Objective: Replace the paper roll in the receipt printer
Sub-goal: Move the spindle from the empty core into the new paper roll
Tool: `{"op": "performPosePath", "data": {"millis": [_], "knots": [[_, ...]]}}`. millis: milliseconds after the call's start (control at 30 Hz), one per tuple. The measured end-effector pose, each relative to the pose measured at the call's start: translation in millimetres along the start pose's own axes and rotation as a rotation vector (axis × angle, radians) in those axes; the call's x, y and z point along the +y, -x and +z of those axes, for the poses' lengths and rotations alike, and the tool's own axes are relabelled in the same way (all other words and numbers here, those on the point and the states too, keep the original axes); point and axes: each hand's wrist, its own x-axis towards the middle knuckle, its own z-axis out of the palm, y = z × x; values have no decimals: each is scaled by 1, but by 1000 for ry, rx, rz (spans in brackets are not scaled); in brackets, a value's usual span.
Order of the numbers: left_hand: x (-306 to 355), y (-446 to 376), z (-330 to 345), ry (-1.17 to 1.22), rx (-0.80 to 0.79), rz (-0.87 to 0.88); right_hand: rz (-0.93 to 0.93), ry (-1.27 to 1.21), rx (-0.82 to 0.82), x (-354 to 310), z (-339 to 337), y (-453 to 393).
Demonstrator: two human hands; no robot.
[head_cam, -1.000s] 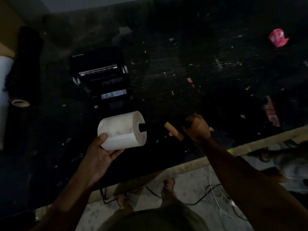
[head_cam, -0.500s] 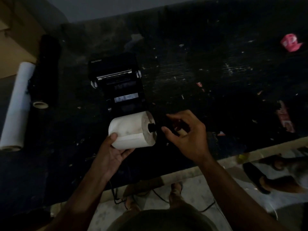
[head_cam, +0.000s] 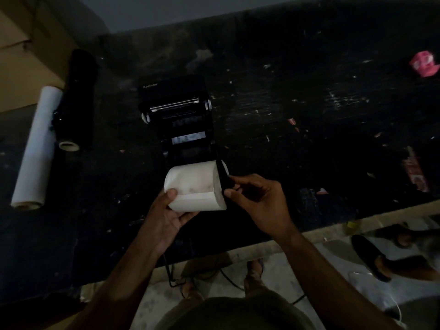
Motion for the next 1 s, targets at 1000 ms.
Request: {"op": "performPosePath", "data": {"millis": [1000], "knots": [[-41,-167,161,-1509,-94,169,400,-879,408,-18,-114,-51]]}}
